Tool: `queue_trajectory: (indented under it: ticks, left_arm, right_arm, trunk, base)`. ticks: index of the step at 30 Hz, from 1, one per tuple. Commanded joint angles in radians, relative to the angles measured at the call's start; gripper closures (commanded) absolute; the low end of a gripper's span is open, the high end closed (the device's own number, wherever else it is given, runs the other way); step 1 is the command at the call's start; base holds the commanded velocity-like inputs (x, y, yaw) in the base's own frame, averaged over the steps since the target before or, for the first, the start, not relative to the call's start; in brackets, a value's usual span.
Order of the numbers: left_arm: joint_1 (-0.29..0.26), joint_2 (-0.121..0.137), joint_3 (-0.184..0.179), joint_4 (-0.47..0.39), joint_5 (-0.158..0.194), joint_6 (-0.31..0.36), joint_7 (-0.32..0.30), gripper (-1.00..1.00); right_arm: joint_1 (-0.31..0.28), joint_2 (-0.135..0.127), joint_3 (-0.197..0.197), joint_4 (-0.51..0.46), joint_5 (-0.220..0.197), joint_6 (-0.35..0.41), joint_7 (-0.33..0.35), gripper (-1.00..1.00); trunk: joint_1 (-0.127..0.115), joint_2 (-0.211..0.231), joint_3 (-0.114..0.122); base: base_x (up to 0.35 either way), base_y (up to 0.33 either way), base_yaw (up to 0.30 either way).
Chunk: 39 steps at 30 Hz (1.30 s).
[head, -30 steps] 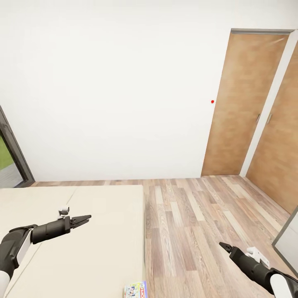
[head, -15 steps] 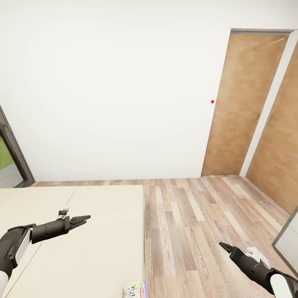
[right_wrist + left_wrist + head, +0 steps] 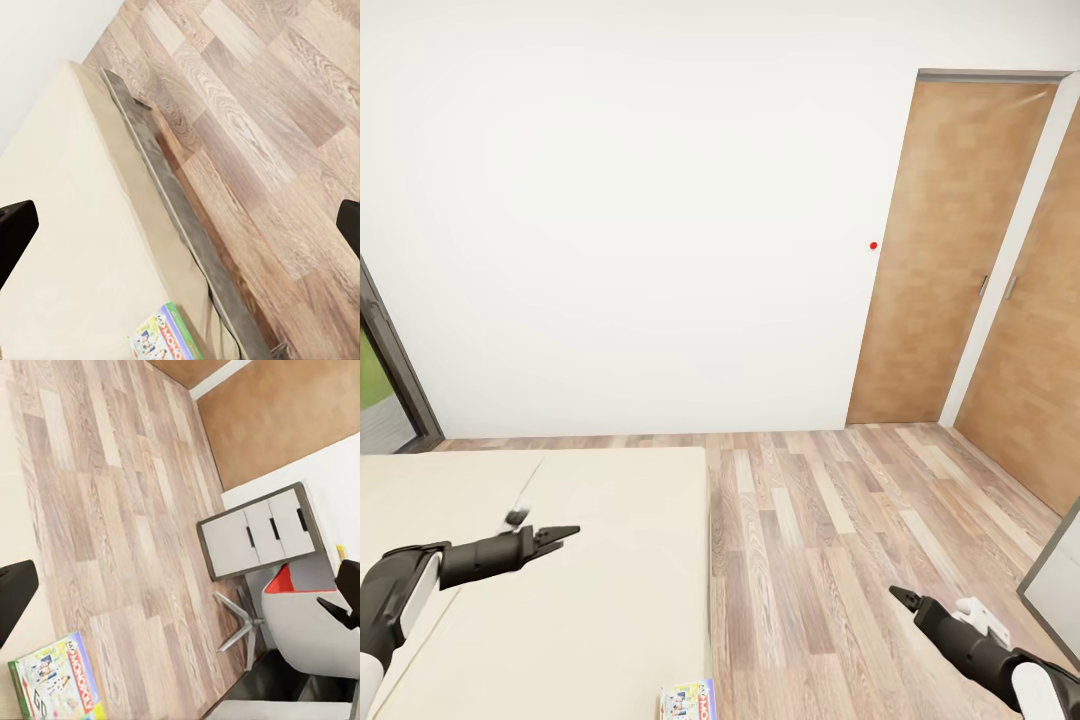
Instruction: Put all the toys in the child's room - the three board games (two on the bed and one on the table), the two jigsaw puzzles on the table, and the tennis ball on the table - inside the toy box on the table in the child's room.
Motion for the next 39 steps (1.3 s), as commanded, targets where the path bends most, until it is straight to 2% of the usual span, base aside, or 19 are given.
queue_trajectory:
  ticks: [1, 5, 8, 9, 13, 14, 17, 18, 22, 27, 35, 39]
  left_arm:
    - [-0.001, 0.0, 0.0, 0.0, 0.003, 0.008, 0.007, -1.0]
    - [-0.001, -0.001, 0.0, 0.0, 0.001, 0.012, 0.062, -1.0]
    - [-0.002, -0.002, 0.0, 0.0, 0.0, 0.013, 0.132, -1.0]
    - [-0.002, -0.002, 0.0, 0.0, 0.0, 0.013, 0.173, -1.0]
    - [-0.002, -0.004, 0.0, 0.0, 0.001, 0.012, 0.261, -1.0]
    - [-0.003, -0.009, 0.001, 0.0, 0.002, 0.011, 0.306, -1.0]
    - [-0.004, -0.02, 0.0, 0.0, 0.001, 0.011, 0.373, -1.0]
    - [-0.004, -0.028, 0.0, 0.0, 0.001, 0.01, 0.415, -1.0]
    - [-0.006, -0.044, 0.0, 0.0, 0.002, 0.004, 0.498, -1.0]
    - [-0.006, -0.071, -0.003, 0.0, 0.001, -0.001, 0.563, -1.0]
    - [-0.006, -0.09, -0.033, 0.0, 0.0, -0.002, 0.652, -1.0]
    - [-0.006, -0.121, -0.048, 0.004, -0.001, -0.003, 0.702, -1.0]
  right_arm:
    - [-0.001, 0.0, -0.002, 0.0, 0.007, 0.006, 0.007, -1.0]
    - [-0.001, 0.0, 0.016, 0.001, 0.008, 0.005, -0.005, -1.0]
    - [-0.005, -0.005, 0.063, 0.002, 0.011, 0.003, -0.035, -1.0]
    - [-0.009, -0.008, 0.086, 0.002, 0.012, 0.004, -0.067, -1.0]
    - [-0.019, -0.008, 0.118, 0.001, 0.012, 0.006, -0.163, -1.0]
    - [-0.023, -0.006, 0.126, 0.001, 0.011, 0.008, -0.224, -1.0]
    - [-0.027, -0.003, 0.134, 0.001, 0.009, 0.01, -0.319, -1.0]
    - [-0.028, -0.002, 0.138, 0.001, 0.008, 0.011, -0.378, -1.0]
    - [-0.03, 0.001, 0.158, 0.001, 0.007, 0.012, -0.485, -1.0]
    - [-0.033, 0.001, 0.201, 0.002, 0.008, 0.007, -0.535, -1.0]
    - [-0.052, 0.002, 0.223, 0.015, 0.008, 0.012, -0.568, -1.0]
    - [-0.058, 0.002, 0.248, 0.026, 0.005, 0.015, -0.597, -1.0]
  trunk:
    - [0.001, -0.002, -0.002]
    - [0.001, -0.002, -0.002]
    - [0.001, -0.002, -0.002]
    - [0.001, -0.002, -0.002]
    - [0.001, -0.002, -0.002]
    - [0.001, -0.002, -0.002]
    - [0.001, -0.002, -0.002]
    - [0.001, -0.002, -0.002]
    - [0.001, -0.002, -0.002]
    - [0.001, -0.002, -0.002]
    - [0.001, -0.002, -0.002]
    - [0.001, -0.002, -0.002]
  base:
    - [0.0, 0.0, 0.0]
    - [0.0, 0.0, 0.0]
    - [0.0, 0.0, 0.0]
    - [0.0, 0.0, 0.0]
    - [0.0, 0.0, 0.0]
    - [0.0, 0.0, 0.0]
    - [0.0, 0.0, 0.0]
    - [0.0, 0.0, 0.0]
    - [0.0, 0.0, 0.0]
    - [0.0, 0.0, 0.0]
    - [0.0, 0.0, 0.0]
    - [0.0, 0.0, 0.0]
